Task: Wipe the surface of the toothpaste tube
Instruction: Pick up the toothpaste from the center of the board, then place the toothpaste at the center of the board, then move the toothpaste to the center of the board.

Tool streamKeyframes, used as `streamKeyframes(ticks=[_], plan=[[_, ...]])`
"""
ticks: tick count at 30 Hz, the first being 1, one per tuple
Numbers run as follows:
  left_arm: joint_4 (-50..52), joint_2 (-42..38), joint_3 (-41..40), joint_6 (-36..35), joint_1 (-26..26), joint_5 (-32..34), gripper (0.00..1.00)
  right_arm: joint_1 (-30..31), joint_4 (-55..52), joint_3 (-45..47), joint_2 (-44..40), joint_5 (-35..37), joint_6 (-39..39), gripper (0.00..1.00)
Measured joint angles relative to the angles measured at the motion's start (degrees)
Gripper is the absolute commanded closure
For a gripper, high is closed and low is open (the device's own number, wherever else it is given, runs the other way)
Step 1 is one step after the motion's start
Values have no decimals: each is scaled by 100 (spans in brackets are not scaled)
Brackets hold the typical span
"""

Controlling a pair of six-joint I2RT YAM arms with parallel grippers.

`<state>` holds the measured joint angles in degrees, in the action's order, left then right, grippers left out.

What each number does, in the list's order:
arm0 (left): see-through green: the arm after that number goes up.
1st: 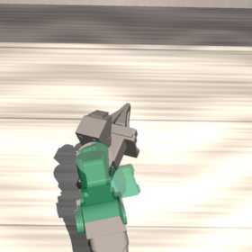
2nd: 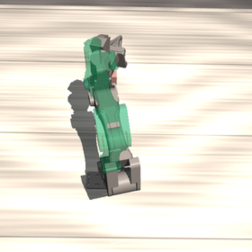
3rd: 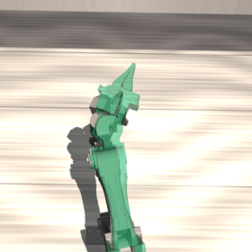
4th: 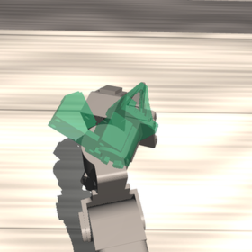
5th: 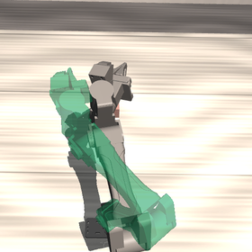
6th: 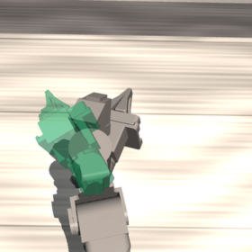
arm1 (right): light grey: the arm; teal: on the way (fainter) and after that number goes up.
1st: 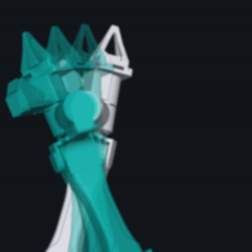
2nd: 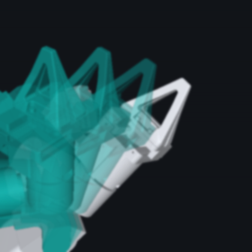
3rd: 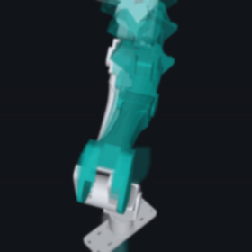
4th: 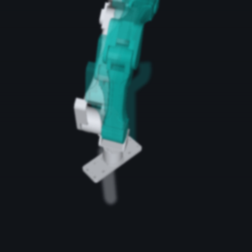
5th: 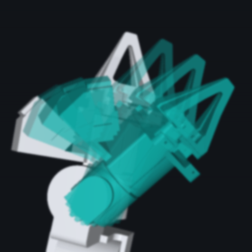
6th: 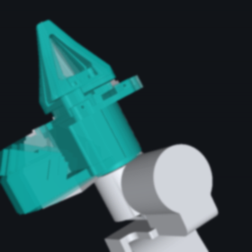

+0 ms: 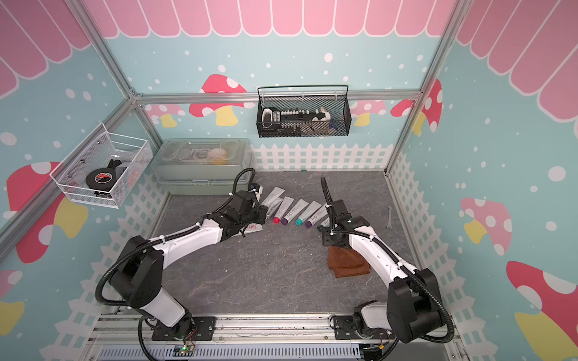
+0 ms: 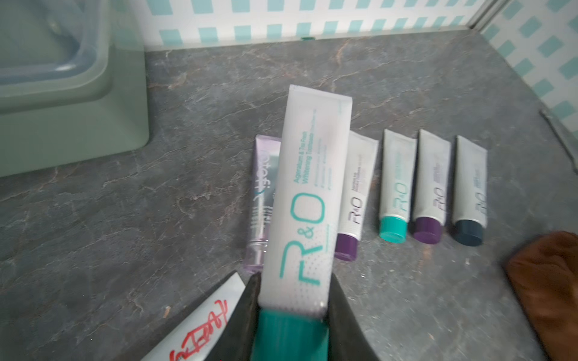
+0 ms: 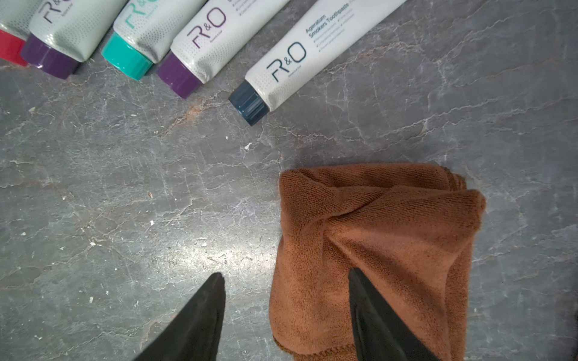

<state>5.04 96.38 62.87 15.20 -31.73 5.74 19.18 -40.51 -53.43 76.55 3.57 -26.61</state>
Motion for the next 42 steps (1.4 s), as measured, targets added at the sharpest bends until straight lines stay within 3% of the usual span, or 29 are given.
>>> streamKeyframes(ticks=[16,18,22,25,42], plan=[[490,1510,911,-116,994,-212,77,68,96,90,2,-186,0,38],[610,1690,1071,-179,1023,-236,72,74,111,92,2,-205,2,38],[868,1847,1325,-260,1023,-315,46,76,116,92,2,-238,2,38],[1156,1904,1526,-249,1025,-382,36,76,129,92,2,-273,2,38],[2343,1591,1316,212,1095,-544,30,81,205,122,-24,-374,4,38]])
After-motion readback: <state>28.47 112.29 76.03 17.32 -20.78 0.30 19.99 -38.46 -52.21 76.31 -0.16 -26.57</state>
